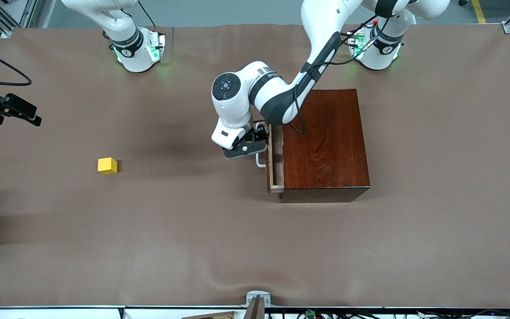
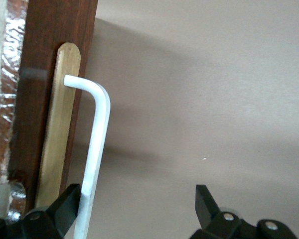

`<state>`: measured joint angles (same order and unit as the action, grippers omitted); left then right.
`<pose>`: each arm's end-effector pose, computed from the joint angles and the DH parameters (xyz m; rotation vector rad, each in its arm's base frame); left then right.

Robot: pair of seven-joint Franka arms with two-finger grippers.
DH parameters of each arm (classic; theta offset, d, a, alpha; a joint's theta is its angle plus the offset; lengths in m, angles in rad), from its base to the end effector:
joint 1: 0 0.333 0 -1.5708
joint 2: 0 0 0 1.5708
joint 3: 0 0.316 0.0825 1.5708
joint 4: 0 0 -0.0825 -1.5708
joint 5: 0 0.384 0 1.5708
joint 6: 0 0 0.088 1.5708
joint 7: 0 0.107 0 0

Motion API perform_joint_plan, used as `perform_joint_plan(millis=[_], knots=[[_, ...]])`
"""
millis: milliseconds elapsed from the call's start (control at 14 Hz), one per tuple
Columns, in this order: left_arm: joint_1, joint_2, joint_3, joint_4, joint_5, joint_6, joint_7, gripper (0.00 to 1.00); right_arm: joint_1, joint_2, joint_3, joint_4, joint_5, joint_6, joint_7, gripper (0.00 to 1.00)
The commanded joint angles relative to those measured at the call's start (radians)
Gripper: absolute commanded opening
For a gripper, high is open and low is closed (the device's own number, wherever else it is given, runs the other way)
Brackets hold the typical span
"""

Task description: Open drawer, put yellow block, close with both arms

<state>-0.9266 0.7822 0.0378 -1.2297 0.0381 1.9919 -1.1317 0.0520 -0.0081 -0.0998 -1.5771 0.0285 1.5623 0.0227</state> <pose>0.4686 -0.5851 0.3013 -3.0737 -0.3337 -0.0643 0.5506 -0.0235 0.6253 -3.1103 0.1094 0.0099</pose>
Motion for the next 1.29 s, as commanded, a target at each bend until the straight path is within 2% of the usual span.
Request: perform_joint_plan(millis=[0, 1214], knots=[[-0.009, 0.028, 0.002, 0.038, -0.02, 0.05, -0.014, 1.0, 0.003, -0.016, 0.002, -0.009, -0.009, -0.004, 0.003, 1.0], [-0.035, 0.037, 0.001, 0.038, -0.02, 0.237, -0.025, 1.0, 0.003, -0.016, 0.002, -0.009, -0.009, -0.004, 0.003, 1.0]])
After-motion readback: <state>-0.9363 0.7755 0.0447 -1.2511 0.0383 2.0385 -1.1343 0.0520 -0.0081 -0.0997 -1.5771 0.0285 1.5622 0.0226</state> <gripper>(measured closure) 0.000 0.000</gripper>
